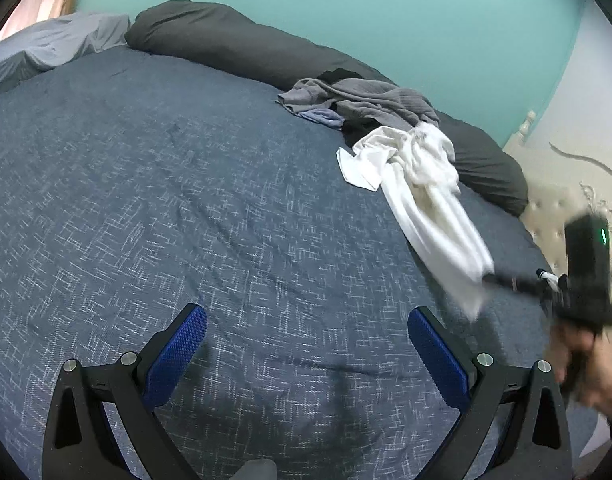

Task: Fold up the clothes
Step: 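Lift the white T-shirt with the right gripper and drag it across the bed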

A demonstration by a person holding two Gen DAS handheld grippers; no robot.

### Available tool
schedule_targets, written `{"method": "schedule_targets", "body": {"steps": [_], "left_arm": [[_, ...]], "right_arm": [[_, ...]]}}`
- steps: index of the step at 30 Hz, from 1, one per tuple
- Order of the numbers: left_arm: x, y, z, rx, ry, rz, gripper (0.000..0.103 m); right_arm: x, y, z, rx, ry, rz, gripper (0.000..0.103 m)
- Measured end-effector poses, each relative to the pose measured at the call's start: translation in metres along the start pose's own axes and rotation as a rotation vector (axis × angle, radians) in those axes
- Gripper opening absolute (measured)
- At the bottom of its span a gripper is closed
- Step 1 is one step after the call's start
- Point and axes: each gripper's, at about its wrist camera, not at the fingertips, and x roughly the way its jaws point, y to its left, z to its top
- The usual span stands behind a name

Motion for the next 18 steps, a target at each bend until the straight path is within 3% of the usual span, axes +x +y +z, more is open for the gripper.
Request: {"method": "schedule_targets", "body": {"steps": [4,6,8,9,11,18], "left_arm": [[0.002,0.002,0.000,-0.006,0.004,0.002,0.103],[0.001,0.003,0.000,-0.009,0.003,-0.003,0.103],[0.000,0.002,0.000,-0.004,-0.004,-0.004,0.103],[0.001,0.002,0.000,-0.002,-0.004,0.000,0.103],[0.002,0.002,0.001,0.004,-0.003,0.007,0.103],[0.008,0.001,-0.002,0.017,0.005,0.020,0.103]], "right_arm": [[-0.013,-0.015,-0.012,0.039,0.002,-0.058,0.005],[-0.023,-0.033,-0.005,0.105,-0.052,-0.091,0.005],[-0.027,-0.056,0.013,0.167,-0.117,-0.158,0.025],[-0.026,-0.066,0.022,0.176,-0.138,-0.196,0.055],[-0.020,-0.089,0.042,0.201,-0.167,-0.259,0.072],[0.025,-0.167,0.085,0.419,-0.170,-0.383,0.072]]}}
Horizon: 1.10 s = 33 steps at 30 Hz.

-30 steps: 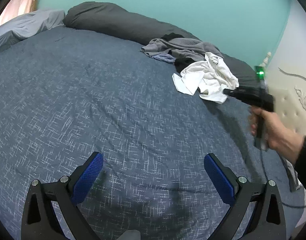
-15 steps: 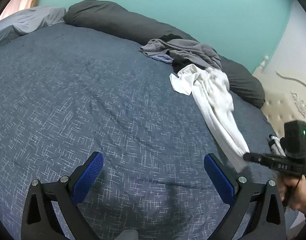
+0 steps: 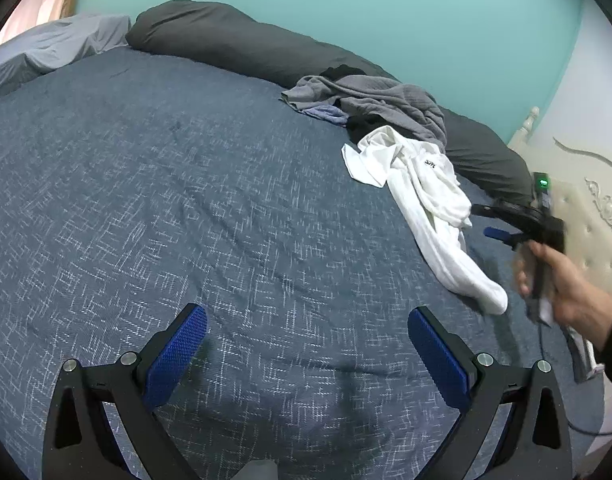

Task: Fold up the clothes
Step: 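Lift the white T-shirt with the right gripper and drag it across the bed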

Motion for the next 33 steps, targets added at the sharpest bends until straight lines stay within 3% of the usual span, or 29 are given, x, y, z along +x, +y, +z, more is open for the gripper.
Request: {"method": "schedule_targets", "body": {"steps": [3,5,6,7,8,14,21,27,33], "left_arm": [[0.003,0.001,-0.002,0.000,0.009,0.001,0.103],[0.002,0.001,-0.002,-0.001,0.011,0.001,0.103],[0.002,0.001,-0.002,-0.001,0.011,0.000,0.103],[0.002,0.001,-0.002,-0.001,0.011,-0.001,0.103],[0.001,0.000,-0.001,0.000,0.009,-0.004,0.103],[-0.009,-0.004,0.003,0.004,-0.004,-0.024,0.103],[-0.029,-0.026,0.002,0.093,-0.025,-0.049,0.103],[-0.071,-0.042,0.002,0.085,-0.040,-0.074,0.103],[-0.137,-0.060,0.011,0.108,-0.079,-0.075,0.103]], "right_arm": [[0.019,-0.009,0.004,0.059,0.009,-0.011,0.071],[0.022,-0.009,0.001,0.074,0.007,0.036,0.046],[0.020,-0.007,-0.001,0.061,0.004,0.061,0.022],[0.016,0.000,-0.003,0.024,0.001,0.070,0.011],[0.011,0.008,-0.005,-0.030,-0.007,0.072,0.006],[-0.051,0.024,-0.017,-0.092,-0.062,0.175,0.004],[-0.174,0.045,-0.020,-0.171,-0.155,0.219,0.004],[-0.288,0.068,-0.010,-0.236,-0.249,0.241,0.004],[-0.386,0.089,-0.008,-0.250,-0.349,0.284,0.004]]}}
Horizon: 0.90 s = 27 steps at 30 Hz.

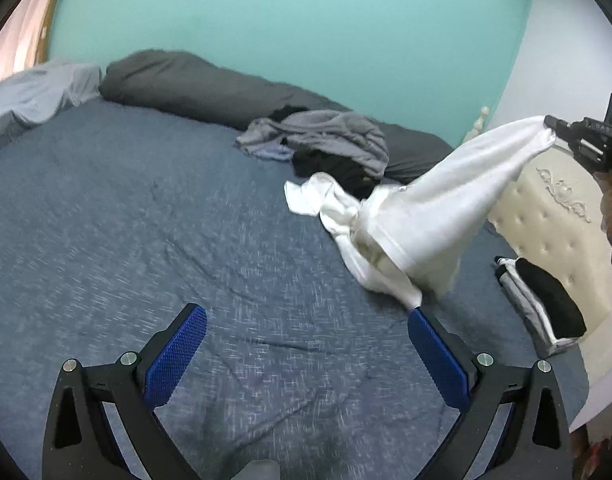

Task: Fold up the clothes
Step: 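Lift the white T-shirt with the right gripper and drag it across the bed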

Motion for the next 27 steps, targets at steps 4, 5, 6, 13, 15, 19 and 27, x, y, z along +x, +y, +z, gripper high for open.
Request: {"method": "schedule_targets", "body": {"steps": [4,5,6,13,15,19,27], "left_arm": [[-0.046,-0.010,0.017,0.017,-0.040,0.019,0.103],[-0.057,-0.013,0.020,0.023,-0.051,0.022,0.103],[-0.069,-0.016,0.024,0.028,-0.062,0.025,0.103],[-0.123,-0.034,0.033,0.045,-0.102,0.035,0.103],[-0.132,-0.038,0.033,0.042,-0.102,0.043,0.103],[-0.144,-0.043,0.030,0.034,-0.098,0.037,0.103],[-0.146,-0.054,0.009,0.043,-0.068,0.029,0.103]], "right_arm": [[-0.037,0.029,0.016,-0.020,-0.038,0.038,0.004],[-0.047,0.038,0.020,-0.030,-0.050,0.050,0.004],[-0.058,0.046,0.024,-0.038,-0.063,0.064,0.003],[-0.135,0.085,0.040,-0.076,-0.125,0.167,0.004],[-0.147,0.091,0.031,-0.091,-0.108,0.185,0.003],[-0.138,0.094,-0.026,-0.107,0.040,0.182,0.004],[-0.064,0.065,-0.177,-0.020,0.387,0.148,0.004]]}}
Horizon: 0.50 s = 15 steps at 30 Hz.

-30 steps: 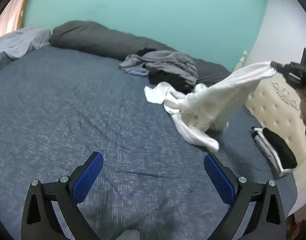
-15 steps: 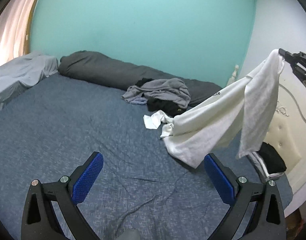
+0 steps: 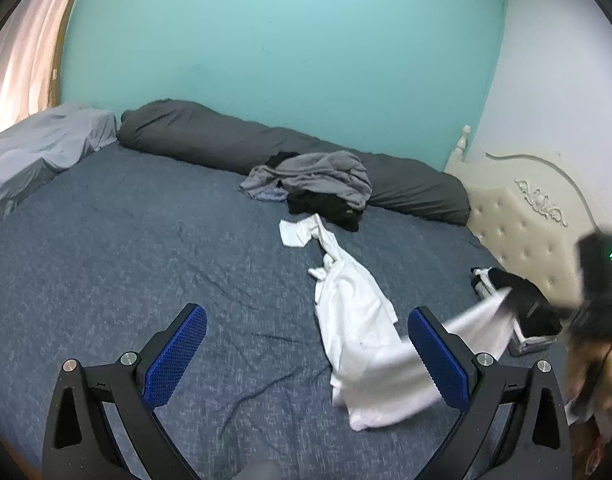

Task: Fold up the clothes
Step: 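Lift the white T-shirt with the right gripper and drag it across the bed, then raise the T-shirt with the right gripper, shake it, lower it onto the bed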

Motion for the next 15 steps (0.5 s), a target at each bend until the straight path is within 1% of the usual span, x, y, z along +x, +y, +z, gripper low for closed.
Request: {"method": "schedule_targets", "body": {"steps": [3,7,8,10,12,15], "left_arm": [[0.008,0.001,-0.011,-0.008,0.023,-0.005,0.103],[0.027,0.004,-0.023,-0.022,0.060,-0.003,0.103],[0.032,0.005,-0.026,-0.026,0.068,-0.004,0.103],[0.043,0.005,-0.031,-0.030,0.081,-0.007,0.103],[0.053,0.005,-0.037,-0.028,0.093,-0.008,0.102],[0.068,0.005,-0.045,-0.027,0.118,-0.017,0.103]], "right_arm": [[0.030,-0.010,-0.031,0.008,0.071,-0.007,0.007],[0.057,-0.026,-0.058,0.044,0.170,0.005,0.007],[0.062,-0.028,-0.061,0.042,0.190,-0.006,0.012],[0.064,-0.034,-0.066,0.038,0.208,-0.026,0.036],[0.061,-0.046,-0.069,0.065,0.201,-0.025,0.042],[0.048,-0.072,-0.068,0.137,0.147,-0.032,0.043]]}}
